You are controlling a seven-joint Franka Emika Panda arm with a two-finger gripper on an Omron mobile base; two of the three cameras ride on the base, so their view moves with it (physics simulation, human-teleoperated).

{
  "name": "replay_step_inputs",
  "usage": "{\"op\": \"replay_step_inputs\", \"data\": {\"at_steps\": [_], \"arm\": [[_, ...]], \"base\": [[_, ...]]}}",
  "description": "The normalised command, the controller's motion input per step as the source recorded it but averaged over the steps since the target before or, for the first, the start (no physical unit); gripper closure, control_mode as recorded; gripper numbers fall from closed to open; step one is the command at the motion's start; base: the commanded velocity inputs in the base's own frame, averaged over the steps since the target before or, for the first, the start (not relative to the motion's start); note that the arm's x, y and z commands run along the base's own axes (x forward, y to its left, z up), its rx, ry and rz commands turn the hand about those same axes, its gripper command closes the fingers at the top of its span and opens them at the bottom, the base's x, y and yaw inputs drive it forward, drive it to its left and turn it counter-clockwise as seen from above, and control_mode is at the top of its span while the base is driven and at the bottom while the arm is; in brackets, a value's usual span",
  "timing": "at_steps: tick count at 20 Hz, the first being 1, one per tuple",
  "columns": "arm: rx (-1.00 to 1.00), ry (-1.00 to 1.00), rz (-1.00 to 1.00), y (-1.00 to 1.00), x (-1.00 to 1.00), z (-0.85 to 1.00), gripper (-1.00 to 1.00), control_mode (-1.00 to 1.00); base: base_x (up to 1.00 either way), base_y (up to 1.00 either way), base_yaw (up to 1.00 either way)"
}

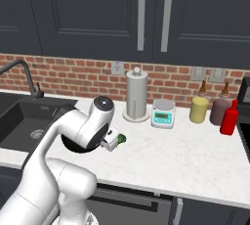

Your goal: Pick the lime from the sink and place it in the bowl. Then pick the bowl and place it in the microwave. Then close the microwave door and press the start button.

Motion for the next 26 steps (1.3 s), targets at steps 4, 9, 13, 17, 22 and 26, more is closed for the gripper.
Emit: {"op": "replay_step_inputs", "data": {"at_steps": [4, 9, 13, 17, 22, 26], "arm": [[0.00, 0.00, 0.00, 0.02, 0.25, -0.22, -1.00, -1.00], [0.00, 0.00, 0.00, 0.13, 0.25, -0.29, -1.00, -1.00], [0.00, 0.00, 0.00, 0.20, 0.22, -0.31, -1.00, -1.00], [0.00, 0.00, 0.00, 0.16, 0.15, -0.27, -1.00, -1.00], [0.00, 0.00, 0.00, 0.06, 0.05, -0.30, -1.00, -1.00], [0.00, 0.00, 0.00, 0.08, 0.07, -0.35, -1.00, -1.00]], "base": [[0.00, 0.00, 0.00], [0.00, 0.00, 0.00], [0.00, 0.00, 0.00], [0.00, 0.00, 0.00], [0.00, 0.00, 0.00], [0.00, 0.00, 0.00]]}}
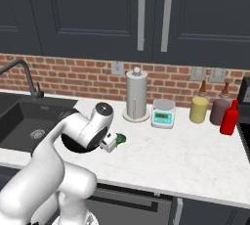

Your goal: Pick the lime from the sink and place it in the bowl. Then pick the bowl and place it in the microwave. Then close the microwave door and press the start button.

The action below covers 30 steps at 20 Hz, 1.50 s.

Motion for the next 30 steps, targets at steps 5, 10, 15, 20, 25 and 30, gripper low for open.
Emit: {"op": "replay_step_inputs", "data": {"at_steps": [5, 10, 15, 20, 25, 30], "arm": [[0.00, 0.00, 0.00, 0.15, 0.07, -0.35, -1.00, -1.00], [-0.01, 0.00, 0.00, 0.22, 0.08, -0.38, -1.00, -1.00], [0.00, 0.00, 0.00, 0.24, 0.09, -0.39, -1.00, -1.00], [0.00, 0.00, 0.00, 0.24, 0.05, -0.40, -1.00, -1.00], [-0.02, 0.00, 0.00, 0.34, 0.12, -0.45, 1.00, -1.00], [0.00, 0.00, 0.00, 0.27, 0.03, -0.42, 1.00, -1.00]], "base": [[0.00, 0.00, 0.00], [0.00, 0.00, 0.00], [0.00, 0.00, 0.00], [0.00, 0.00, 0.00], [0.00, 0.00, 0.00], [0.00, 0.00, 0.00]]}}
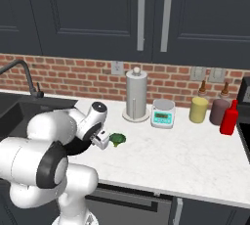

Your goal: Pick the lime from the sink and place it in the bowl. Then pick the bowl and place it in the microwave. Then close the microwave door and press the start button.

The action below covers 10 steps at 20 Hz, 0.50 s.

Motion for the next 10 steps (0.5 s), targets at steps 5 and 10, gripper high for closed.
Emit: {"op": "replay_step_inputs", "data": {"at_steps": [5, 10], "arm": [[0.00, 0.00, 0.00, 0.18, 0.01, -0.20, 1.00, -1.00], [0.00, 0.00, 0.00, 0.01, -0.17, 0.00, 1.00, -1.00]], "base": [[0.00, 0.00, 0.00], [0.00, 0.00, 0.00]]}}
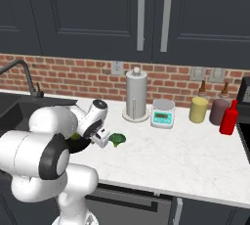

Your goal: Pick the lime from the sink and place it in the bowl. Then pick the bowl and place it in the microwave. Then close the microwave door and press the start button.

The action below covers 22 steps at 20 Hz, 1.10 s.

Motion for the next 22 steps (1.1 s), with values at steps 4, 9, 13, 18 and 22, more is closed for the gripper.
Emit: {"op": "replay_step_inputs", "data": {"at_steps": [4, 9, 13, 18, 22], "arm": [[0.00, -0.06, -0.02, 0.00, -0.59, 0.05, 1.00, -1.00], [0.00, -0.07, -0.17, 0.00, -0.66, 0.31, 1.00, -1.00], [0.00, 0.00, -0.32, -0.03, -0.49, 0.52, 1.00, -1.00], [0.00, 0.07, -0.41, -0.07, -0.37, 0.49, 1.00, -1.00], [0.00, 0.05, -0.43, -0.17, -0.35, 0.43, 1.00, -1.00]], "base": [[0.00, 0.00, 0.00], [0.00, 0.00, 0.00], [0.00, 0.00, 0.00], [0.00, 0.00, 0.00], [0.00, 0.00, 0.00]]}}
